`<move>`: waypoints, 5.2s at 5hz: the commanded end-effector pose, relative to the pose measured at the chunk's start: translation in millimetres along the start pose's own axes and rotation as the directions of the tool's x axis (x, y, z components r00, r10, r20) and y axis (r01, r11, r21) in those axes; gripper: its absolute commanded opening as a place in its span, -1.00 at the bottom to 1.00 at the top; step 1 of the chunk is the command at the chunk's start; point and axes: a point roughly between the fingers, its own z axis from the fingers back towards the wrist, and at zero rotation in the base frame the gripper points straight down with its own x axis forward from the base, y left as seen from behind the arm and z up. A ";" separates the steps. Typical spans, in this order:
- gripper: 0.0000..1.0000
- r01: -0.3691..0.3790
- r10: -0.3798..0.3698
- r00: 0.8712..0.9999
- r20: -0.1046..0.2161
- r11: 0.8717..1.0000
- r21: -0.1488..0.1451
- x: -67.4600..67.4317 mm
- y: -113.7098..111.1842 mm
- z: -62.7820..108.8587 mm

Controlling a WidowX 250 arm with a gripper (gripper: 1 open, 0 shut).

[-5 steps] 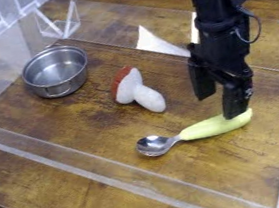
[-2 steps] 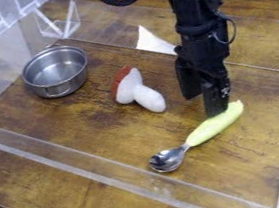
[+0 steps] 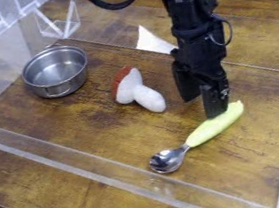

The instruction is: Move the green spoon to the left

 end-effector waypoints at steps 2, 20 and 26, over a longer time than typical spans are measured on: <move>1.00 -0.034 0.033 0.999 -0.028 0.999 -0.033 -8.7 -8.4 -2.2; -1.00 -0.275 0.276 0.957 -0.088 0.961 0.019 -6.3 -32.0 35.4; -1.00 -0.293 0.295 0.955 -0.016 0.954 0.066 -48.2 -20.5 33.6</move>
